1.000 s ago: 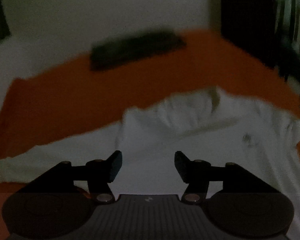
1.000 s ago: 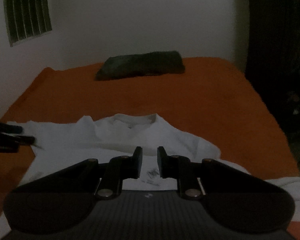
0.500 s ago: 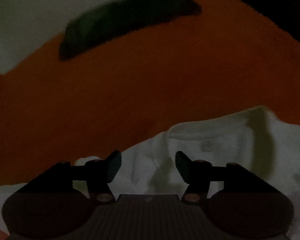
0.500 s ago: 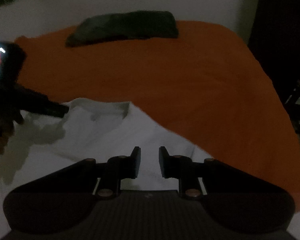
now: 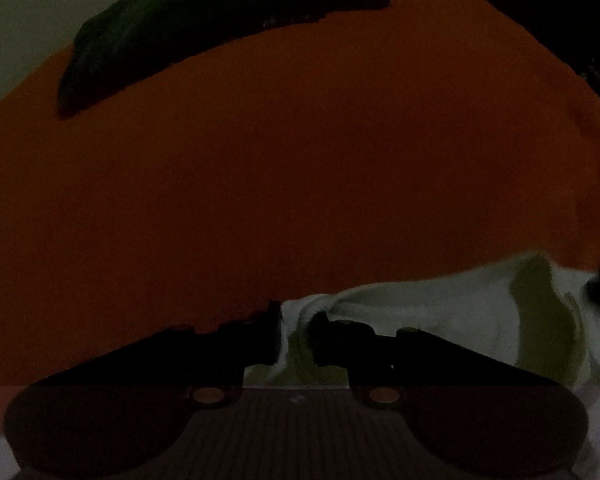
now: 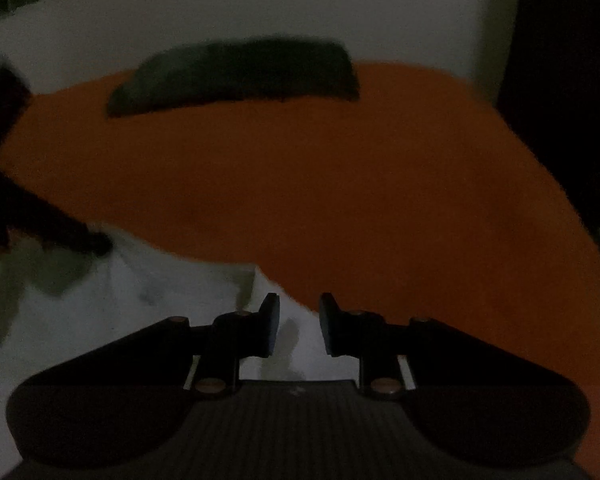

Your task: Fold clothes

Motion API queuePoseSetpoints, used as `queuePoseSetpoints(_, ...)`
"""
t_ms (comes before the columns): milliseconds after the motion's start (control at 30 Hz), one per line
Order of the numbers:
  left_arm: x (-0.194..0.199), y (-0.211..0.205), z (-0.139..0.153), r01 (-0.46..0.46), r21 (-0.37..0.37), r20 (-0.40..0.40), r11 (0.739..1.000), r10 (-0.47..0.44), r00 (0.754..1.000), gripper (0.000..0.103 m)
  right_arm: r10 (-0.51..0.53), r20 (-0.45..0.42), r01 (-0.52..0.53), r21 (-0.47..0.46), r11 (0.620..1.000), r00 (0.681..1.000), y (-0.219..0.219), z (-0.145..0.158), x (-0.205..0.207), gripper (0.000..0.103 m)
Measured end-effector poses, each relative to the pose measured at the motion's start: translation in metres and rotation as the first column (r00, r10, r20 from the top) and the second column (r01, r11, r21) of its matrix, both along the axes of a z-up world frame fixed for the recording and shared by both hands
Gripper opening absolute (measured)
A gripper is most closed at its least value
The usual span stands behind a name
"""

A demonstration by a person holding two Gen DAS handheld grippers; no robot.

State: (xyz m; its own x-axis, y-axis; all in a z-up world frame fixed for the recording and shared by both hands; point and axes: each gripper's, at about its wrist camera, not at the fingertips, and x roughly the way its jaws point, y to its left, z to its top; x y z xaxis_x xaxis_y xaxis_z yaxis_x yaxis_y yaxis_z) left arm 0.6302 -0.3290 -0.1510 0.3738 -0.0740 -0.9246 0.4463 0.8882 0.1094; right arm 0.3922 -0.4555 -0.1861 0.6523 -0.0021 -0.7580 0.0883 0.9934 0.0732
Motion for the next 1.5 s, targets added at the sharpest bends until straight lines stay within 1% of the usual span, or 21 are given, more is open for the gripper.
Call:
queuePoseSetpoints(100, 0.018, -0.011, -0.002, 0.017, 0.037, -0.053, 0.999, -0.015, 0.998, 0.018, 0.005, -0.030, -0.004, 0.038, 0.999, 1.000, 0.001, -0.017, 0.015, 0.025)
queuePoseSetpoints(167, 0.024, -0.011, -0.006, 0.005, 0.060, -0.062, 0.998, -0.002, 0.998, 0.033, 0.019, -0.032, -0.016, 0.068, 0.998, 0.999, 0.004, -0.024, 0.022, 0.030)
queuePoseSetpoints(233, 0.025, -0.008, -0.009, 0.007, 0.062, -0.061, 0.998, -0.003, 0.998, 0.039, 0.004, -0.065, -0.001, 0.050, 0.999, 0.998, 0.006, -0.033, 0.028, 0.032)
queuePoseSetpoints(300, 0.023, 0.002, -0.005, 0.026, 0.021, -0.034, 0.999, -0.026, 0.999, 0.056, -0.011, -0.074, 0.014, 0.036, 0.999, 0.997, 0.006, -0.041, 0.034, 0.031)
queuePoseSetpoints(333, 0.023, 0.009, 0.000, 0.010, 0.003, -0.005, 1.000, -0.010, 1.000, 0.078, -0.032, -0.061, 0.034, 0.041, 0.999, 0.998, 0.003, -0.041, 0.033, 0.027)
queuePoseSetpoints(367, 0.024, 0.016, 0.006, -0.019, -0.002, 0.033, 1.000, 0.019, 0.999, 0.092, -0.057, -0.042, 0.059, 0.049, 0.997, 0.997, -0.001, -0.039, 0.032, 0.011)
queuePoseSetpoints(467, 0.031, 0.032, 0.022, -0.040, -0.004, 0.116, 0.999, 0.040, 0.992, 0.087, -0.158, 0.033, 0.152, 0.154, 0.976, 0.987, -0.023, -0.028, 0.026, 0.006)
queuePoseSetpoints(567, 0.029, 0.042, 0.029, -0.036, -0.029, 0.141, 0.999, 0.040, 0.989, 0.087, -0.127, 0.067, 0.113, 0.179, 0.977, 0.990, -0.034, -0.015, 0.027, 0.004)
queuePoseSetpoints(633, 0.017, 0.054, 0.025, 0.011, -0.024, 0.149, 1.000, -0.007, 0.989, 0.087, -0.080, 0.078, 0.064, 0.186, 0.980, 0.994, -0.040, -0.007, 0.028, 0.009)
queuePoseSetpoints(700, -0.002, 0.074, 0.029, 0.070, -0.001, 0.195, 0.998, -0.068, 0.978, 0.087, -0.018, 0.077, 0.002, 0.203, 0.979, 0.997, -0.052, 0.000, 0.024, 0.050)
queuePoseSetpoints(733, -0.008, 0.084, 0.030, 0.074, 0.003, 0.211, 0.997, -0.073, 0.975, 0.087, -0.002, 0.080, -0.016, 0.223, 0.975, 0.997, -0.061, 0.003, 0.019, 0.057)
queuePoseSetpoints(833, -0.023, 0.135, 0.025, 0.044, -0.003, 0.227, 0.999, -0.042, 0.973, 0.088, -0.034, 0.110, 0.008, 0.224, 0.974, 0.993, -0.094, 0.015, -0.010, 0.057)
queuePoseSetpoints(1000, -0.034, 0.233, 0.003, -0.110, 0.004, 0.169, 0.994, 0.107, 0.980, 0.088, -0.052, -0.013, 0.053, 0.100, 0.994, 0.999, -0.138, -0.001, -0.081, 0.055)
queuePoseSetpoints(1133, -0.043, 0.268, -0.019, -0.203, 0.005, 0.147, 0.979, 0.200, 0.969, 0.088, -0.084, -0.077, 0.090, 0.074, 0.993, 0.993, -0.159, -0.022, -0.119, 0.055)
queuePoseSetpoints(1200, -0.045, 0.270, -0.031, -0.196, 0.030, 0.166, 0.980, 0.189, 0.968, 0.079, -0.063, -0.073, 0.062, -0.014, 0.998, 0.995, -0.154, -0.029, -0.125, 0.053)
queuePoseSetpoints(1233, -0.046, 0.270, -0.041, -0.188, 0.047, 0.154, 0.981, 0.179, 0.972, 0.047, -0.063, -0.073, 0.061, -0.025, 0.998, 0.995, -0.153, -0.033, -0.126, 0.048)
queuePoseSetpoints(1267, -0.046, 0.266, -0.047, -0.179, 0.046, 0.136, 0.983, 0.171, 0.976, 0.029, -0.067, -0.076, 0.066, -0.022, 0.998, 0.995, -0.153, -0.036, -0.127, 0.014)
queuePoseSetpoints(1300, -0.050, 0.266, -0.049, -0.174, 0.044, 0.155, 0.984, 0.165, 0.974, 0.027, -0.071, -0.079, 0.070, -0.019, 0.997, 0.994, -0.153, -0.038, -0.128, 0.004)
queuePoseSetpoints(1367, -0.052, 0.262, -0.049, -0.190, 0.036, 0.191, 0.981, 0.180, 0.965, 0.006, -0.092, -0.068, 0.091, -0.020, 0.996, 0.993, -0.154, -0.038, -0.133, 0.003)
queuePoseSetpoints(1433, -0.055, 0.261, -0.046, -0.221, 0.022, 0.210, 0.975, 0.212, 0.955, 0.004, -0.135, -0.029, 0.135, -0.001, 0.991, 0.990, -0.155, -0.024, -0.146, 0.003)
queuePoseSetpoints(1500, -0.057, 0.259, -0.040, -0.189, 0.026, 0.209, 0.982, 0.180, 0.961, 0.004, -0.148, -0.012, 0.148, 0.073, 0.986, 0.989, -0.163, -0.018, -0.158, 0.004)
